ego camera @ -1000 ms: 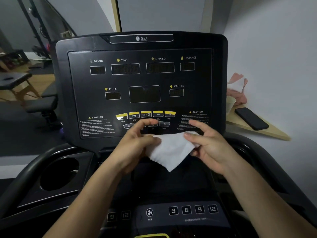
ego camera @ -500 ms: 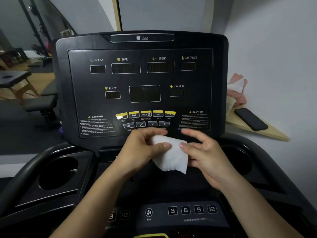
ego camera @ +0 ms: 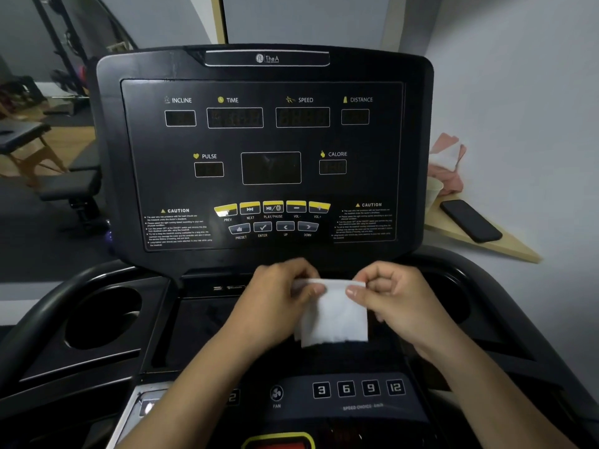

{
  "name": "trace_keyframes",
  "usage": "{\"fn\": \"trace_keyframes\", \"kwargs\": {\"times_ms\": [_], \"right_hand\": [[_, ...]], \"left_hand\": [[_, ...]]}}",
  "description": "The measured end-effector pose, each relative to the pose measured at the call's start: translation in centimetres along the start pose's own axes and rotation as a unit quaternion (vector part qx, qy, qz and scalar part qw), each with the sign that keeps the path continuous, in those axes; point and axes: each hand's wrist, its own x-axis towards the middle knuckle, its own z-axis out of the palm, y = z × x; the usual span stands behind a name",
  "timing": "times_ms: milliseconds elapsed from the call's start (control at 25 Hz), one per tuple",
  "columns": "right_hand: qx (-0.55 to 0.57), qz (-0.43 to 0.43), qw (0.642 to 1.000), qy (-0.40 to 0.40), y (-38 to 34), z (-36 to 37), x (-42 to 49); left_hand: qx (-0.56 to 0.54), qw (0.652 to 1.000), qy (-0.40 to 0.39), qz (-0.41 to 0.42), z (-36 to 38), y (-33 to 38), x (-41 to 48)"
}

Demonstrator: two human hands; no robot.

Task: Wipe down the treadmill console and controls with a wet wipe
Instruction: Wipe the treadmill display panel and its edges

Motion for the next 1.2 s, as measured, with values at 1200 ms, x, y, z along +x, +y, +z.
{"fn": "trace_keyframes", "kwargs": {"times_ms": [1200], "right_hand": [[-0.533,-0.302,0.786,-0.086,-3.2,8.4,6.5]], "left_hand": [[0.359,0.912,0.044,0.195,-4.4,-6.2,1.2]]}}
